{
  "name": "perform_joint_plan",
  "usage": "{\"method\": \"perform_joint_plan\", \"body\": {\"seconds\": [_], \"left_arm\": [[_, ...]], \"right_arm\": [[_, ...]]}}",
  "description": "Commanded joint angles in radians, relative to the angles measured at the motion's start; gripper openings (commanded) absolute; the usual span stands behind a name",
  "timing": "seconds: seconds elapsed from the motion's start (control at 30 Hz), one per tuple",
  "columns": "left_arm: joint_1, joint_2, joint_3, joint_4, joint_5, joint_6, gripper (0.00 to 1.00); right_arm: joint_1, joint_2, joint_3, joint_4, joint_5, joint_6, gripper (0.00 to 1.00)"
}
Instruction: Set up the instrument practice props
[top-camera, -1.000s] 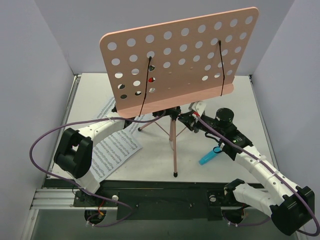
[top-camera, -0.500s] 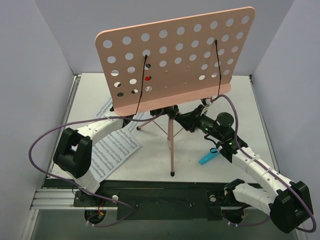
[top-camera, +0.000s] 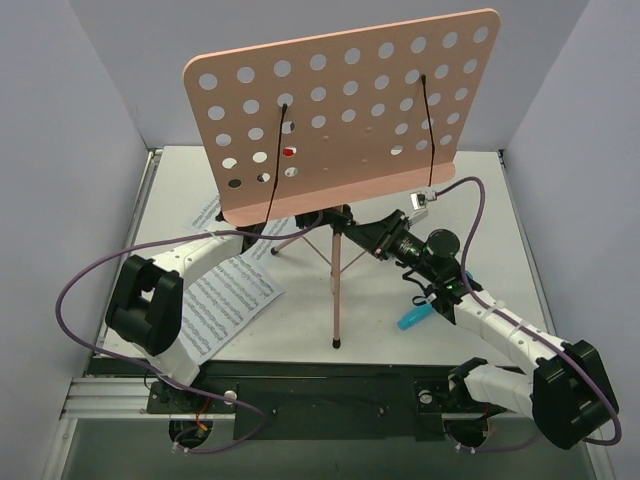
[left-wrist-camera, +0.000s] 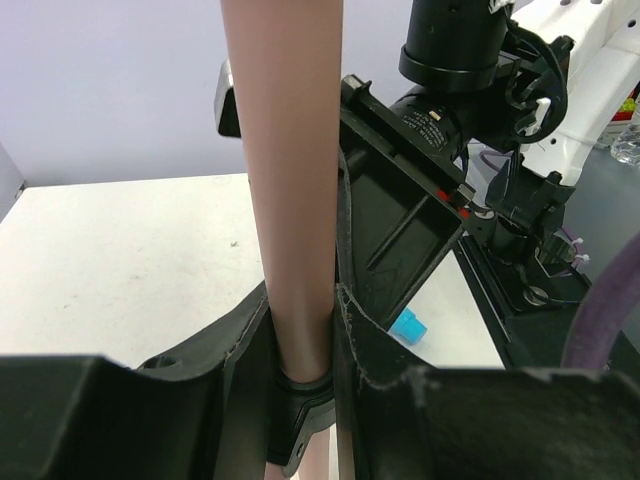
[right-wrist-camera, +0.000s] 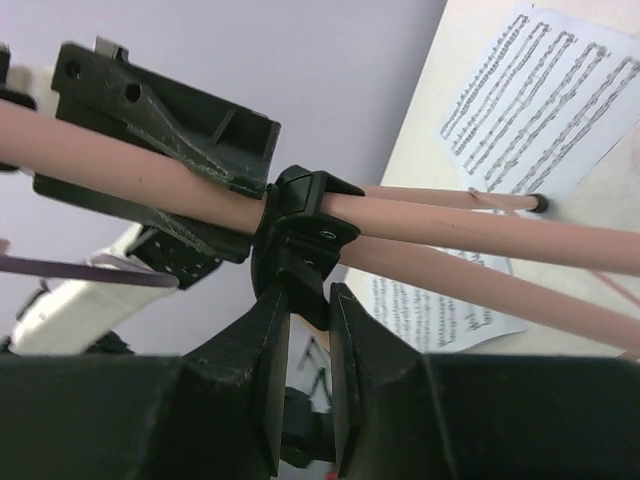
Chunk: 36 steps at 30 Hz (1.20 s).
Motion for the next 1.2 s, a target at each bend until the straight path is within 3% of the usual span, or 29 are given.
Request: {"method": "perform_joint_plan", "body": {"seconds": [0.0, 0.2, 0.43, 0.6, 0.7, 0.8, 0.93, 0.97, 1.03, 1.17], "left_arm": [[-0.035, 0.055, -0.03, -0.07, 0.033, 0.031, 0.0], [-0.035, 0.059, -0.027, -0.07, 0.035, 0.028, 0.0], [-0.035, 0.059, -0.024, -0.067, 0.03, 0.022, 0.0], [-0.035, 0.062, -0.024, -0.067, 0.03, 0.021, 0.0], [-0.035, 0.065, -0.024, -0.069, 0.03, 0.022, 0.0], [-0.035, 0.068, -0.023, -0.067, 0.032, 0.021, 0.0], [-0.035, 0.065, -0.024, -0.069, 0.032, 0.021, 0.0], [-0.035, 0.064, -0.024, -0.069, 0.032, 0.021, 0.0], [-0.035, 0.065, -0.023, -0.069, 0.033, 0.021, 0.0], [-0.034, 0.067, -0.018, -0.07, 0.033, 0.019, 0.0]], "right_arm": [[0.056, -0.019, 0.002, 0.267, 0.088, 0.347, 0.0], [0.081, -0.085, -0.055, 0.145, 0.313, 0.542, 0.0], [0.09, -0.198, -0.016, -0.239, 0.432, 0.691, 0.0], [0.098, -0.186, -0.078, -0.19, 0.456, 0.999, 0.0], [0.104, -0.183, -0.063, -0.194, 0.447, 1.022, 0.0], [0.104, -0.195, -0.033, -0.269, 0.446, 0.94, 0.02], [0.085, -0.22, -0.018, -0.323, 0.438, 0.743, 0.31], [0.07, -0.235, -0.015, -0.341, 0.423, 0.684, 0.46], [0.042, -0.27, -0.003, -0.416, 0.403, 0.557, 0.64], [0.003, -0.368, 0.103, -0.717, 0.43, 0.249, 0.71]]}}
